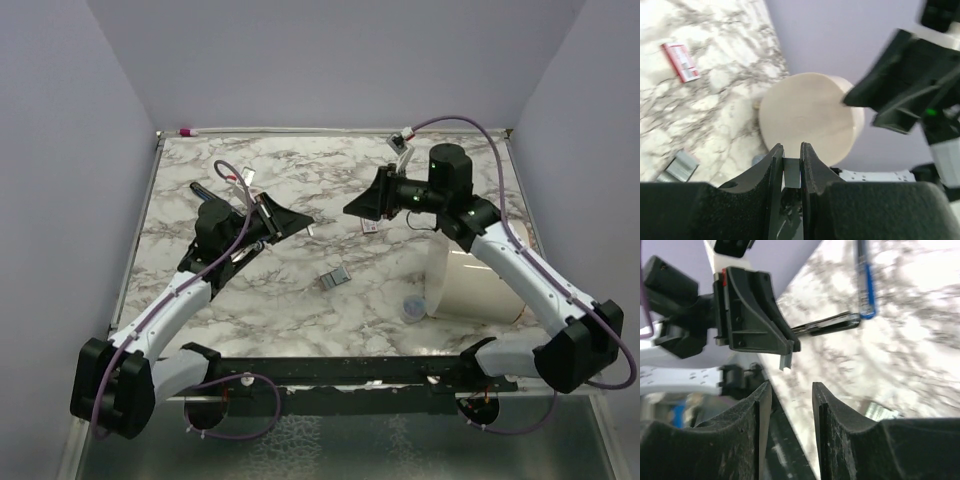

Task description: Unload the staples from the stapler

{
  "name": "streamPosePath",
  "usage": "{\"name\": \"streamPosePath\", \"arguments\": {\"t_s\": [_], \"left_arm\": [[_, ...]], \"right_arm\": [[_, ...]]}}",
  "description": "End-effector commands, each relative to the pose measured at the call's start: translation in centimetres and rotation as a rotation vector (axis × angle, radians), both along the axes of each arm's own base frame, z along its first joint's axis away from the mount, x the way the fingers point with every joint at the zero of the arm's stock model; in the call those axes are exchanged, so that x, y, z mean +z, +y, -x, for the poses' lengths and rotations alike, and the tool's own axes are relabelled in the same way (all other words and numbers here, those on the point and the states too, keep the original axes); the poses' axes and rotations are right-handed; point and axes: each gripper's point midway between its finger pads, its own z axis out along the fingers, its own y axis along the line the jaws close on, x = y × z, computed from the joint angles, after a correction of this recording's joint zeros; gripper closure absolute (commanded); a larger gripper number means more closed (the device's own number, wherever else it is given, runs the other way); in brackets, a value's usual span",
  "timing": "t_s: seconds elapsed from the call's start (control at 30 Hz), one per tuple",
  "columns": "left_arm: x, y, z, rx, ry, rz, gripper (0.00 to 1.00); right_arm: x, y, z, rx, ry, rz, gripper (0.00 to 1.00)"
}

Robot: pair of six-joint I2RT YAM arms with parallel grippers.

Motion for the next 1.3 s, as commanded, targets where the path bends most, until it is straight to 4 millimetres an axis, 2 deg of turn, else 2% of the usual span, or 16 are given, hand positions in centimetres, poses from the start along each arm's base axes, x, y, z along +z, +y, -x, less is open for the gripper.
{"name": "streamPosePath", "arguments": {"t_s": [0.0,0.1,0.23,0.4,0.53,0.63,0.87,1.07,1.27], "left_arm": [[-5.1,1.5,-0.4,0.134,0.109,-0.238,0.87],[-7.5,1.7,-0.1,0.204,0.157,-0.348,0.87],[-10.3,1.6,0.2,0.320,0.208,-0.431,0.87],[-13.2,0.3,0.6,0.391,0.254,-0.510,0.87],[-16.2,-1.1,0.5,0.409,0.332,-0.586,0.87],[-17.7,-2.3,0.3,0.414,0.365,-0.622,0.87],[-19.1,-4.0,0.2,0.433,0.409,-0.678,0.87],[-20.9,-3.3,0.9,0.484,0.509,-0.746,0.87],[-21.8,-3.7,1.2,0.491,0.548,-0.759,0.87]], "right_arm": [[-0.7,-5.2,-2.2,-0.265,-0.169,0.261,0.61],[-0.2,-6.4,-2.2,-0.307,-0.219,0.294,0.61],[-0.4,-6.7,-1.6,-0.303,-0.232,0.295,0.61],[-1.4,-6.8,-1.0,-0.290,-0.231,0.301,0.61],[-1.9,-7.4,-1.0,-0.300,-0.243,0.328,0.61],[-2.2,-7.7,-0.9,-0.311,-0.253,0.338,0.61],[-3.3,-7.9,-0.2,-0.297,-0.243,0.340,0.61],[-3.4,-8.2,-0.1,-0.310,-0.258,0.346,0.61],[-3.6,-8.3,-0.1,-0.310,-0.261,0.347,0.61]]}}
